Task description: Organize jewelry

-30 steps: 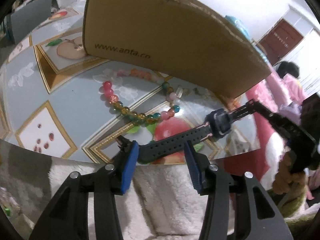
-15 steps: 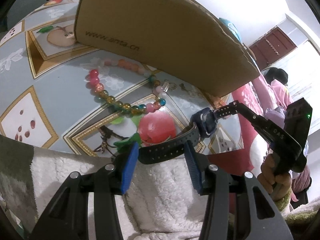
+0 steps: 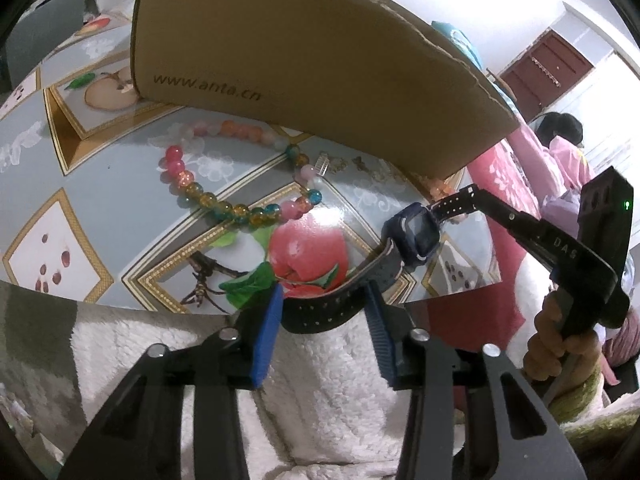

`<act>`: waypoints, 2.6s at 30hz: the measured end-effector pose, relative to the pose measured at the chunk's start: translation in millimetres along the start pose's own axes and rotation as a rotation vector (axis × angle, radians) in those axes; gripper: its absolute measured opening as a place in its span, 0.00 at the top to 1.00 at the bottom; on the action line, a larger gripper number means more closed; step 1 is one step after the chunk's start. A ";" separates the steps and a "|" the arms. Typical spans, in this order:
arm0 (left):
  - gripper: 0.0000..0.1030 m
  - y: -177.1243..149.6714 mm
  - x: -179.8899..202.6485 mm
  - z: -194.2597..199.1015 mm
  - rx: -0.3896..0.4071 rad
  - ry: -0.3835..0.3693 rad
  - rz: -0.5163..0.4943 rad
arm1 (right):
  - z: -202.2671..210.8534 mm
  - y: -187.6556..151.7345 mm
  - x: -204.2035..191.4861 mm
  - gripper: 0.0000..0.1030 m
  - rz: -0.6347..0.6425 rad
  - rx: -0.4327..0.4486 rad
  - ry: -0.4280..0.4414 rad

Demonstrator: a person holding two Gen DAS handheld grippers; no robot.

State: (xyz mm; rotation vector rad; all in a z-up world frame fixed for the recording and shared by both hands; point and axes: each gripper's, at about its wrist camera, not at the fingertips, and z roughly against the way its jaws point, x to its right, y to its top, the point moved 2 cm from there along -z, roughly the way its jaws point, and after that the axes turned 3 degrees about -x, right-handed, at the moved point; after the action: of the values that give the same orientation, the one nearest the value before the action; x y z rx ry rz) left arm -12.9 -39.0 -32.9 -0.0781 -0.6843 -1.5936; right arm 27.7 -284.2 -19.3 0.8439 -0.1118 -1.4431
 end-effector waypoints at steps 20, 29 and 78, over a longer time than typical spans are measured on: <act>0.85 8.6 40.7 59.5 0.129 -0.071 -0.207 | 55.1 14.6 -41.6 0.99 0.110 0.125 0.048; 0.85 86.7 65.7 129.2 0.295 -0.038 -0.344 | 88.2 96.9 -86.9 1.00 0.243 0.297 0.111; 0.13 157.6 -15.2 133.4 0.359 0.342 -0.196 | 64.4 121.1 -62.3 0.28 0.221 0.177 -0.023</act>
State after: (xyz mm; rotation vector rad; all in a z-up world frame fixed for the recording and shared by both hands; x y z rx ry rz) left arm 90.1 39.1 128.8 0.5280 -0.7119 -1.5930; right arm 80.8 -268.7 120.8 0.9284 -0.3442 -1.2475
